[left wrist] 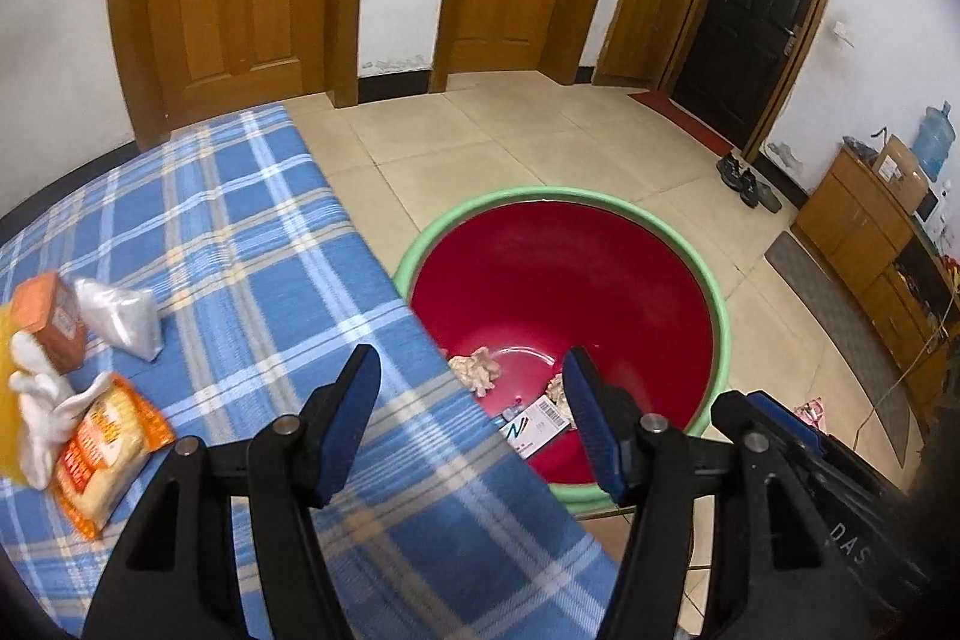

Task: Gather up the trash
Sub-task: 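Open both grippers over the bucket, dropping the box and blue clip, then move both grippers back over the table toward the orange cloth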

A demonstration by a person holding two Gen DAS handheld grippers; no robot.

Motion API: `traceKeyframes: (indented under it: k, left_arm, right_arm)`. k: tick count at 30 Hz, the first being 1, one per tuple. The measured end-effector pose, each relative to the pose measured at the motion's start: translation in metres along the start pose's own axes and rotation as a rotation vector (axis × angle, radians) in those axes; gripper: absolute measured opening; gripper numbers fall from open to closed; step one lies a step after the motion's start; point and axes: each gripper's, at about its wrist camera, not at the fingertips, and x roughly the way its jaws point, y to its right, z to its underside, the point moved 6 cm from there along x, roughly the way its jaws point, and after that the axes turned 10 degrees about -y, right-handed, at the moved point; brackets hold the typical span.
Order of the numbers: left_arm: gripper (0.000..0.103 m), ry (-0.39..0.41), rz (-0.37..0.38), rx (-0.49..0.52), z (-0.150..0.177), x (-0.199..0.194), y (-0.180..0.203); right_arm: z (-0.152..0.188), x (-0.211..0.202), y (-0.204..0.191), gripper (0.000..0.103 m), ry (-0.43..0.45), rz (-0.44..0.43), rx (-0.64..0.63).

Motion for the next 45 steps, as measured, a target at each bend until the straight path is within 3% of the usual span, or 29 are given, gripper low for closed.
traceKeyframes:
  k: [15, 45]
  left_arm:
    - [0.063, 0.063, -0.058, -0.11, 0.031, -0.061, -0.044]
    - [0.063, 0.148, -0.194, -0.325, 0.121, -0.149, -0.139]
  right_arm:
    - [0.017, -0.02, -0.041, 0.069, 0.009, -0.054, -0.083]
    - [0.079, -0.036, -0.127, 0.087, -0.049, -0.137, -0.294]
